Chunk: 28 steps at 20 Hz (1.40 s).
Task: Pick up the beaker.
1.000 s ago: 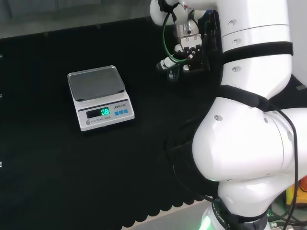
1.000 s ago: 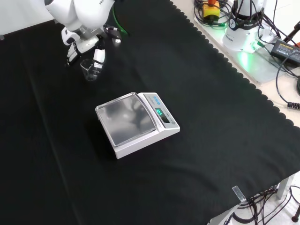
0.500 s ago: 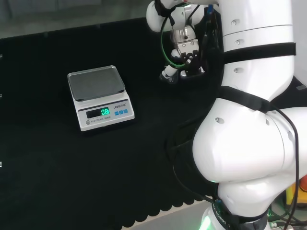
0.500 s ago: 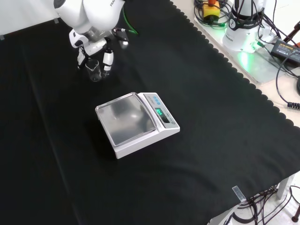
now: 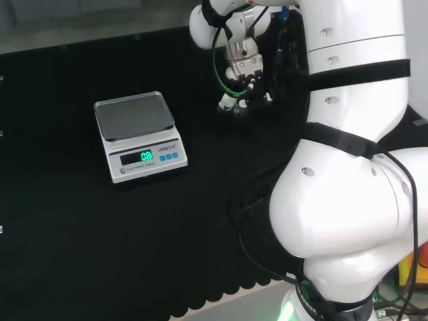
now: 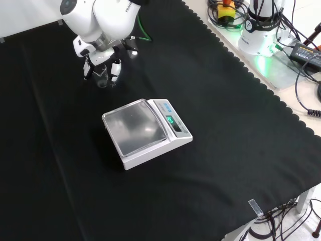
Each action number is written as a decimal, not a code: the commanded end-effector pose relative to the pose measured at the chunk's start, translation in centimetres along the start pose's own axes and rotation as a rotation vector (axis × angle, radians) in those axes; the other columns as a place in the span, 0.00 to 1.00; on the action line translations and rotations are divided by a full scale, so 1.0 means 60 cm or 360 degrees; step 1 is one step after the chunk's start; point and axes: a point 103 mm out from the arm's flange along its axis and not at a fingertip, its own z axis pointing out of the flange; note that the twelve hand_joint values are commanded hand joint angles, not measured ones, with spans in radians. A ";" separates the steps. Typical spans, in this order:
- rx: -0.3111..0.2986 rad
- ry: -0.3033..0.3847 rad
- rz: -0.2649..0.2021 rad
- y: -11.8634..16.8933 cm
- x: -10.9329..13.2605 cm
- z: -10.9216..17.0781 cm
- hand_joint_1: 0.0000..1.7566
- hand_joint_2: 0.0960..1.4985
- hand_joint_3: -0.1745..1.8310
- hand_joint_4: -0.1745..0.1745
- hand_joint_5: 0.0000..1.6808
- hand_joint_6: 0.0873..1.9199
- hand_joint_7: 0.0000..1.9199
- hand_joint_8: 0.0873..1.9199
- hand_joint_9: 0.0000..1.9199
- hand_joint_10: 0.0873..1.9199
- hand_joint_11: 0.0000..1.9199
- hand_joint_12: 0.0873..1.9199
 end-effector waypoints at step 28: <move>-0.0021 -0.0055 0.0002 0.001 -0.007 -0.059 0.72 0.40 0.37 0.06 0.57 0.06 0.52 0.17 0.71 0.00 0.75 0.27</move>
